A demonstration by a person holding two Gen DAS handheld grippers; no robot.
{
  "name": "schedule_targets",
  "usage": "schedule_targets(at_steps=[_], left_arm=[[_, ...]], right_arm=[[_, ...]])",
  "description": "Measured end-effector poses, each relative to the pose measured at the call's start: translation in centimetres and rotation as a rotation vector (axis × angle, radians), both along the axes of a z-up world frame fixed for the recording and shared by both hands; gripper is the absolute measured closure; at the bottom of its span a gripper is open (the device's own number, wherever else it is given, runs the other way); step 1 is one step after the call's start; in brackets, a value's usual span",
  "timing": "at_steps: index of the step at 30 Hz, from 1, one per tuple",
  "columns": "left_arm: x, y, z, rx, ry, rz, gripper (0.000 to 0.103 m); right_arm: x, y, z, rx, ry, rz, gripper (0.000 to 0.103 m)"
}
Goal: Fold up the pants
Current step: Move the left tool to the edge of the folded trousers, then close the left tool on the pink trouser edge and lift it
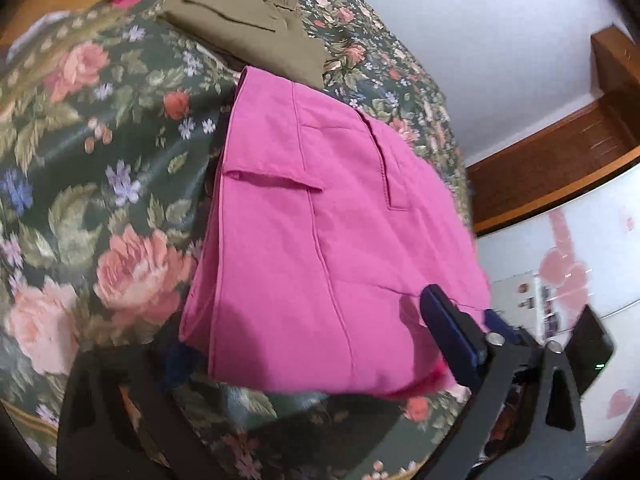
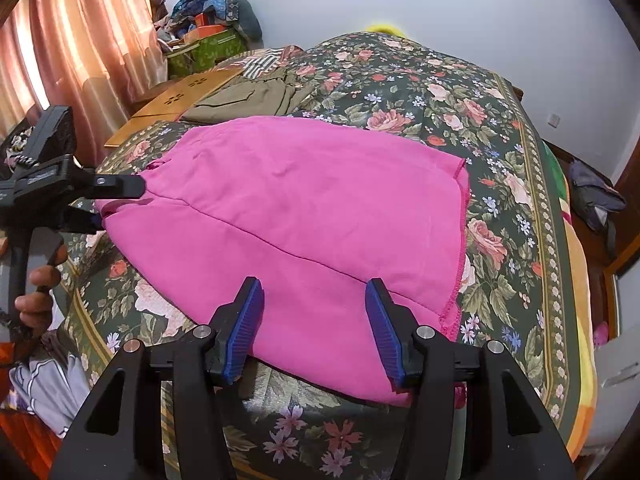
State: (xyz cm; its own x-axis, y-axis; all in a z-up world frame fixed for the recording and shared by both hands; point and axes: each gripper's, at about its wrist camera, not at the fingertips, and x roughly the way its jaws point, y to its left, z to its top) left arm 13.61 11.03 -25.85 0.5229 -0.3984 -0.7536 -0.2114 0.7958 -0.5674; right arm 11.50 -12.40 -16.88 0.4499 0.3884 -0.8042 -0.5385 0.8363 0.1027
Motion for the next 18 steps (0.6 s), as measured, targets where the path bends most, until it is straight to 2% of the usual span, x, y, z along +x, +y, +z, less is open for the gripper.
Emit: schedule_targets(at_steps=[3, 5, 8, 12, 18], left_arm=[[0.2, -0.5, 0.3, 0.06, -0.002, -0.026, 0.024], [0.2, -0.6, 0.8, 0.072, -0.016, -0.04, 0.043], [0.1, -0.7, 1.7, 0.129, -0.033, -0.043, 0.058], [-0.6, -1.6, 3.7, 0.238, -0.083, -0.072, 0.066], [-1.4, -3.9, 6.9, 0.424, -0.171, -0.113, 0.072]], right_arm=[[0.0, 0.0, 0.0, -0.001, 0.0, -0.001, 0.054], [0.1, -0.1, -0.1, 0.001, 0.002, -0.001, 0.053], [0.2, -0.2, -0.1, 0.001, 0.004, -0.002, 0.053], [0.3, -0.3, 0.0, 0.0, 0.008, -0.003, 0.053], [0.7, -0.1, 0.6, -0.019, 0.027, -0.018, 0.05]])
